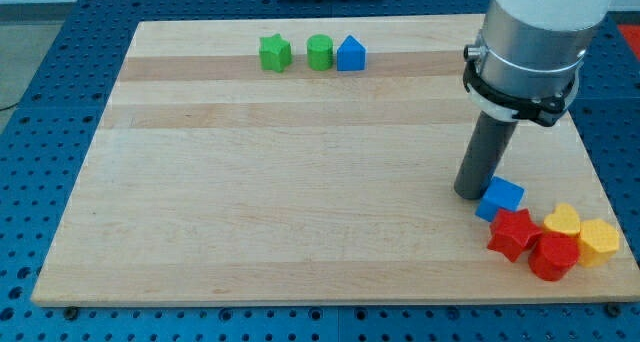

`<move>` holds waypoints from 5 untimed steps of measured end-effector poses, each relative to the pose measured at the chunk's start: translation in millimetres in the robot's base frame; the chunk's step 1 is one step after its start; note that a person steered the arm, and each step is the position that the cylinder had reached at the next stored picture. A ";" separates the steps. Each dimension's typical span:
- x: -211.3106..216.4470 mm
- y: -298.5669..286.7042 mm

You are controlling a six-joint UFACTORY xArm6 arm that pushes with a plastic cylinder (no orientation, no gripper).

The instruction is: Push the blue triangle towards the center right

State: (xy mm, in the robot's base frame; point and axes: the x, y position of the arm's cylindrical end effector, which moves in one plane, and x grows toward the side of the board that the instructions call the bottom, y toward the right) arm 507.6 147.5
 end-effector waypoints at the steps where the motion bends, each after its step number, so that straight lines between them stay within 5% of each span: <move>1: -4.3 -53.4; 3: -101.6 -149.9; 5: -113.5 -269.6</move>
State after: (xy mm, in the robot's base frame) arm 394.1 -122.1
